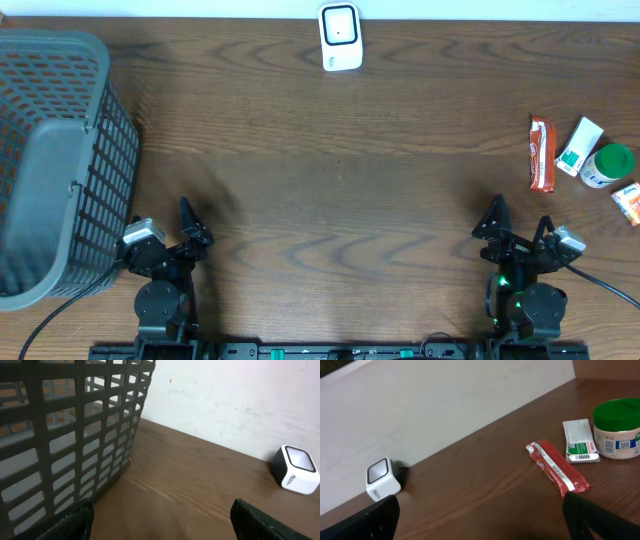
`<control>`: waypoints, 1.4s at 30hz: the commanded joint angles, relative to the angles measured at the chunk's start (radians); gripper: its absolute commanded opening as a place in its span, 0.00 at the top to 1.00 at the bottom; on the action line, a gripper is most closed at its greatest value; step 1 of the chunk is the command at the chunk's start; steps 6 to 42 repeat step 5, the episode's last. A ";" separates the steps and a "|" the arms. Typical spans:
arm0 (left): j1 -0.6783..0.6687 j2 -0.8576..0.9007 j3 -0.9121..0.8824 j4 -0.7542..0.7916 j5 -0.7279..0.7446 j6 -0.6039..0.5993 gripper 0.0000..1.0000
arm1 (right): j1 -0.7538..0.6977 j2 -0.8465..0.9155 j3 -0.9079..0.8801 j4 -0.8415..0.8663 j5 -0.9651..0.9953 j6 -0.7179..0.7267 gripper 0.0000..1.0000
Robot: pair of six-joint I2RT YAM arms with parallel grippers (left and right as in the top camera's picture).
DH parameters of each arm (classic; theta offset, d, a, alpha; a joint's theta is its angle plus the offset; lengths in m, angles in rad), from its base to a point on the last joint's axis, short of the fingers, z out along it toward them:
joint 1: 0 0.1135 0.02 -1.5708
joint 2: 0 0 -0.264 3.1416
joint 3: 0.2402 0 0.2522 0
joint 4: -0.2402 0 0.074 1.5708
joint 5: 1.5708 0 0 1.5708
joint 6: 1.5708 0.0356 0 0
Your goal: Scan the item barcode
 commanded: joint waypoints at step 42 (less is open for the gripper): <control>0.005 -0.005 -0.032 -0.012 0.005 0.021 0.12 | 0.009 -0.006 -0.005 0.002 0.012 -0.015 0.01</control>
